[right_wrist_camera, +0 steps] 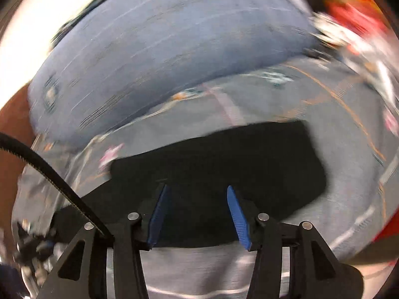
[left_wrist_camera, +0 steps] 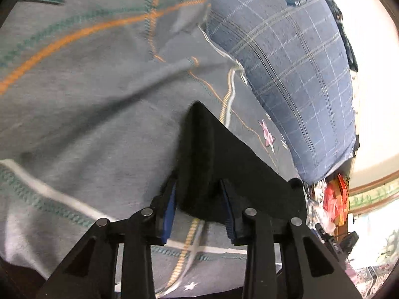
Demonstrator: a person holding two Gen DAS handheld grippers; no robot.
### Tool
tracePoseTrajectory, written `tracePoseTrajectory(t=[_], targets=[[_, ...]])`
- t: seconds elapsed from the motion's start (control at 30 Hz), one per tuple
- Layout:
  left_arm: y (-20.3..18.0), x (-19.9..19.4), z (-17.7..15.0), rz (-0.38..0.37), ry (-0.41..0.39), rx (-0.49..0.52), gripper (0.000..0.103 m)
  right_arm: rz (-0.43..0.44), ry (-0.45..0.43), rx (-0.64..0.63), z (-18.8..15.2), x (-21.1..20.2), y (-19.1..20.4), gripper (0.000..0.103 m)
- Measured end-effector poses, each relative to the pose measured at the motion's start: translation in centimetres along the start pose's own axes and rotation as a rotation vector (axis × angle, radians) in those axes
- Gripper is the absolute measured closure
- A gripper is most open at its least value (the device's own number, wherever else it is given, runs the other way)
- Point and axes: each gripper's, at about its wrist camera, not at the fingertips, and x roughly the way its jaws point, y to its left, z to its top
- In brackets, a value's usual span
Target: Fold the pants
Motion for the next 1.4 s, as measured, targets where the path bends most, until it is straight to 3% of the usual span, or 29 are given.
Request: tracePoseTrajectory(t=[0.13, 0.23, 0.37, 0.5, 0.63, 0.83, 0.87, 0.9, 0.93, 1.0, 1.3, 1.4], targets=[[0.7, -1.4, -0.6, 0.019, -0.048, 0.007, 0.07, 0.154, 0.113, -0.174, -0.8, 2.7, 8.9, 0.048], [0.8, -2.4, -1.1, 0.051, -0.086, 0.041, 0.07, 0.284, 0.248, -0.3, -2.9, 5.8, 17.1, 0.048], [0.8, -3.6, -1.4, 0.078, -0.13, 0.087, 0.069, 0.399, 0.401, -0.38, -5.2, 9.9, 25.7, 0.048], [1.1, -4.9, -1.7, 0.095, -0.159, 0.117, 0.068, 0.346, 0.462, -0.485, -8.0, 13.9, 32.8, 0.048], [1.7, -5.4, -1.9, 0.073, -0.16, 0.122, 0.068, 0.19, 0.463, -0.585, -9.6, 17.3, 38.2, 0.048], [2.8, -4.5, -2.0, 0.052, -0.133, 0.104, 0.068, -0.052, 0.465, -0.731, -10.7, 21.1, 42.7, 0.036], [2.8, -4.5, -2.1, 0.051, -0.131, 0.103, 0.068, -0.072, 0.462, -0.757, -10.9, 21.4, 43.0, 0.038], [2.9, -4.4, -2.0, 0.045, -0.131, 0.099, 0.068, -0.082, 0.448, -0.775, -11.1, 21.4, 43.2, 0.051], [2.8, -4.3, -1.8, 0.043, -0.132, 0.094, 0.068, -0.082, 0.426, -0.781, -11.0, 21.0, 43.1, 0.078], [2.9, -4.2, -1.5, 0.035, -0.131, 0.09, 0.068, -0.053, 0.436, -0.76, -10.5, 20.4, 42.3, 0.087], [0.5, -1.0, 0.1, 0.032, -0.088, 0.194, 0.068, 0.132, 0.479, -0.588, -7.9, 19.9, 40.0, 0.09], [0.3, 0.8, 0.6, -0.009, -0.048, 0.192, 0.068, 0.163, 0.493, -0.547, -7.4, 19.8, 39.6, 0.09]])
